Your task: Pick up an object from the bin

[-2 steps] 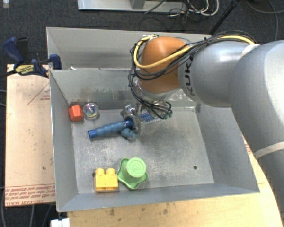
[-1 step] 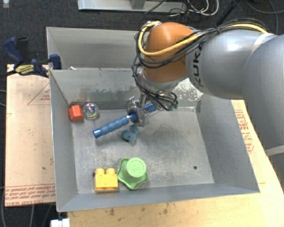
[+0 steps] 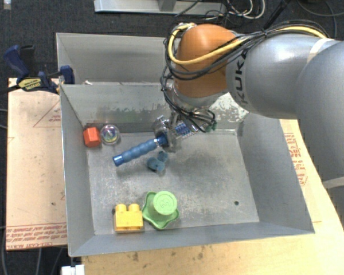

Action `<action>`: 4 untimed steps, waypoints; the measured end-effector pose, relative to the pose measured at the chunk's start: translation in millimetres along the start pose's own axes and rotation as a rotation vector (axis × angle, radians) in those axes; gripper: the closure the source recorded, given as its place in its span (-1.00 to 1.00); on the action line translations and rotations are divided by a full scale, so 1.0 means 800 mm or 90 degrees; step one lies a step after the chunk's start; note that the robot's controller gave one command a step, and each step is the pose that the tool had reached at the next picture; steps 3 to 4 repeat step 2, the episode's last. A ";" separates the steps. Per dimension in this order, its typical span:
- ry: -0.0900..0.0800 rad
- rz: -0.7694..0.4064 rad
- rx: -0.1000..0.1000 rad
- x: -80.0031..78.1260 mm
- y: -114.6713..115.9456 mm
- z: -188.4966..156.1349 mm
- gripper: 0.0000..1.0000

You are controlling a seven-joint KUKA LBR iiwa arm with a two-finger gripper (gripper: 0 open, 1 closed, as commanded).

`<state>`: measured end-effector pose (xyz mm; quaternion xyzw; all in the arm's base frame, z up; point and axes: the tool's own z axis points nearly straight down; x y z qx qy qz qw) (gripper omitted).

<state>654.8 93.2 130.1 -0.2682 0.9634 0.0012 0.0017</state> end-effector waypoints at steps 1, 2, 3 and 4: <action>-0.001 0.001 0.002 -0.002 0.000 -0.049 1.00; -0.001 0.003 0.001 -0.003 0.000 -0.085 1.00; -0.001 0.003 0.001 -0.003 0.000 -0.085 1.00; -0.001 0.003 0.001 -0.003 0.000 -0.085 1.00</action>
Offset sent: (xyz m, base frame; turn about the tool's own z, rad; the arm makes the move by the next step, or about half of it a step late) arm 0.0000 0.0001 0.0375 0.0000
